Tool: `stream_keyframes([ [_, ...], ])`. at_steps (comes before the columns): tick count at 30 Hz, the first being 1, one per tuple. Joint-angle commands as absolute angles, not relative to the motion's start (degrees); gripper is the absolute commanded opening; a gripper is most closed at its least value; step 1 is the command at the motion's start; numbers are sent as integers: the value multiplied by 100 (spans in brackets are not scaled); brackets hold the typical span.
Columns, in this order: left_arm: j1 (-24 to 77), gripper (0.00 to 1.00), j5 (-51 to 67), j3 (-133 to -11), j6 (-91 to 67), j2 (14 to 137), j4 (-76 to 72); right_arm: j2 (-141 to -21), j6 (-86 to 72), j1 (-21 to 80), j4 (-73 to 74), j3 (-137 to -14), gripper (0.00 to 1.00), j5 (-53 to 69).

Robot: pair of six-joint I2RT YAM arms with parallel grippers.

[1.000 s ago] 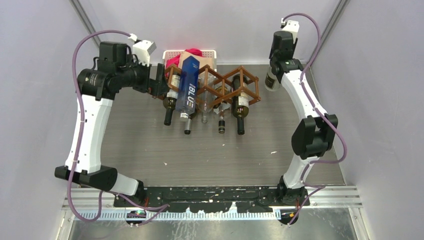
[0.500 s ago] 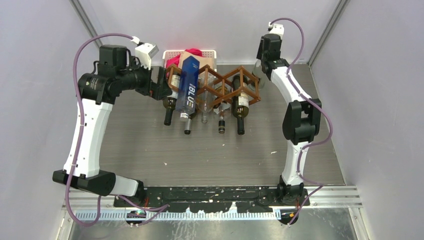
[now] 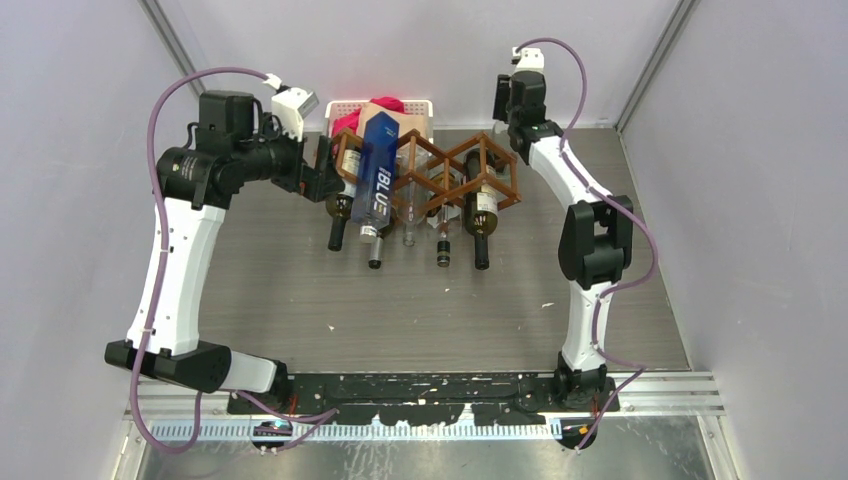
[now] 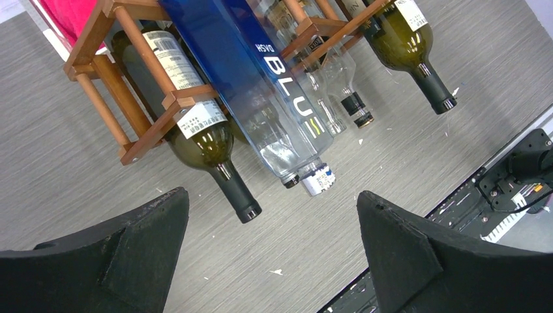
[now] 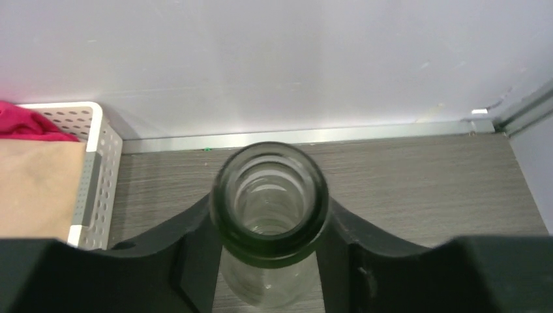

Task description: Take the wine bottle off the wine rack

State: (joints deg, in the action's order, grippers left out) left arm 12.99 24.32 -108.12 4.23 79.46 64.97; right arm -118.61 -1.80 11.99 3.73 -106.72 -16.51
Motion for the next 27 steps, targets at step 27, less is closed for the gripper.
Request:
stream_keyframes([
  [27, 1270, 100, 2228, -11035, 699, 7722, 6557, -8523, -3020, 3612, 3935, -10167, 100, -1257],
])
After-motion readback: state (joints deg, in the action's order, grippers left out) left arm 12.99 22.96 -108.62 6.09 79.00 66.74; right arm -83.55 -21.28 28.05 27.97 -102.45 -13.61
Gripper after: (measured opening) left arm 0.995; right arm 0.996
